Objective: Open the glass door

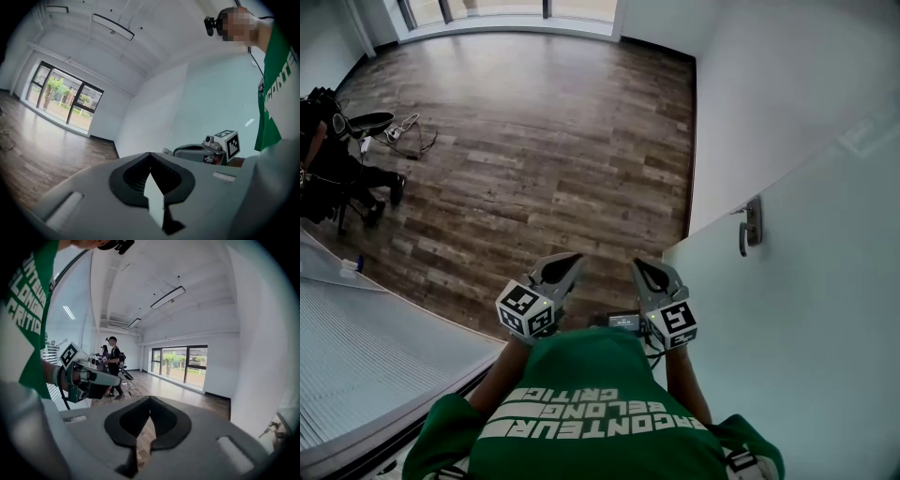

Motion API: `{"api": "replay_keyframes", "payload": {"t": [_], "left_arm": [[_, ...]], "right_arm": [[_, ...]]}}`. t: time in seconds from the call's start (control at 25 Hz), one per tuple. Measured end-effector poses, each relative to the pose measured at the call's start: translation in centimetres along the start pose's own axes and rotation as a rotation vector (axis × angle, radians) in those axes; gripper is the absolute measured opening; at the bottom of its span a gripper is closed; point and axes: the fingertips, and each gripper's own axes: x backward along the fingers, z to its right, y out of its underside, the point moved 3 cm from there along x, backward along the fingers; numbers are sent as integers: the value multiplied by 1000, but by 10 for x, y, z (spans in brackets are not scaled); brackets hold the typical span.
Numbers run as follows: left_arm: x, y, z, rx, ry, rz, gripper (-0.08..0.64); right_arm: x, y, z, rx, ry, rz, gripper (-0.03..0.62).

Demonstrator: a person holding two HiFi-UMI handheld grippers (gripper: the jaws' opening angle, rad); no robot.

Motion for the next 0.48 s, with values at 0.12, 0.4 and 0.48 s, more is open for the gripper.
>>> {"api": "replay_keyframes", "payload": {"t": [0.12,0.4,0.48], "left_arm": [[7,-2,-9,16,-27,11,17],[15,-5,-24,29,-78,31,17],[17,-4,-27,35,-94,35,17]], "right_arm": [[-12,-5,-9,18,-34,-1,-6],[-21,-4,-11,28,-48,-23,-6],[-22,-2,-11,29,-49,-29,-6]]}}
